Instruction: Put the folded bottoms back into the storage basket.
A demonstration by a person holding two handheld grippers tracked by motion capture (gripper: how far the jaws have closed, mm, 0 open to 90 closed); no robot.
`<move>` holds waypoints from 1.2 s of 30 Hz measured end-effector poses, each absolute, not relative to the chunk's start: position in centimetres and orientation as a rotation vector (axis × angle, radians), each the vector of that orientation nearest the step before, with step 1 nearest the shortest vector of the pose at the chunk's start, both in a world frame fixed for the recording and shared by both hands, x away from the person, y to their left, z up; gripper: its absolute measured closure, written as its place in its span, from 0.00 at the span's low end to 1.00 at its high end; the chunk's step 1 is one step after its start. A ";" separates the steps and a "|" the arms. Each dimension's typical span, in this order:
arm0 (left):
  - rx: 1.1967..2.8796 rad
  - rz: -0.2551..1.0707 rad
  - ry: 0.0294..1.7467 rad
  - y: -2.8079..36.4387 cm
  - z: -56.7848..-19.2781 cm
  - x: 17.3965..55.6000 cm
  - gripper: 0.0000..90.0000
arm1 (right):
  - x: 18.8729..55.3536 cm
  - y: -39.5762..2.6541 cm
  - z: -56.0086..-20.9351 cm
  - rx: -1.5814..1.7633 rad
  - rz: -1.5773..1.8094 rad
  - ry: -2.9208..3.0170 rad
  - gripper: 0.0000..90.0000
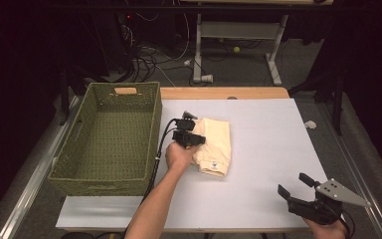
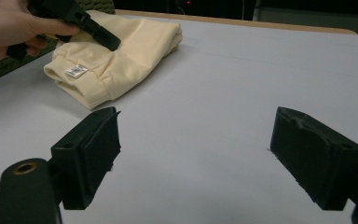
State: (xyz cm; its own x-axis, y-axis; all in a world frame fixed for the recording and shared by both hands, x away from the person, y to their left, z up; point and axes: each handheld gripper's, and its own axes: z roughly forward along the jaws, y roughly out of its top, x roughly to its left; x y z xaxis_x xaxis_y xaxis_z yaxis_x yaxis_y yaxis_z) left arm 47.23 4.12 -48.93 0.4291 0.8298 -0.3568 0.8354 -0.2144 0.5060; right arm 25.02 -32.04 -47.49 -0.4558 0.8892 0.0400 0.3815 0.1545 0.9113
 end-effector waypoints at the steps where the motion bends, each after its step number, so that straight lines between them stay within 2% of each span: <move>1: 2.037 -0.011 1.395 4.1 -48.8 47.2 0.69 | 25.0 -32.0 -47.5 1.204 1.273 1.917 0.18; 20: 1.975 -0.006 1.312 4.3 -45.1 45.4 0.71 | 25.0 -32.1 -47.5 1.206 1.275 1.913 0.18; 36: 2.011 0.020 1.247 5.2 -42.5 43.9 0.72 | 25.0 -32.0 -47.5 1.206 1.269 1.917 0.18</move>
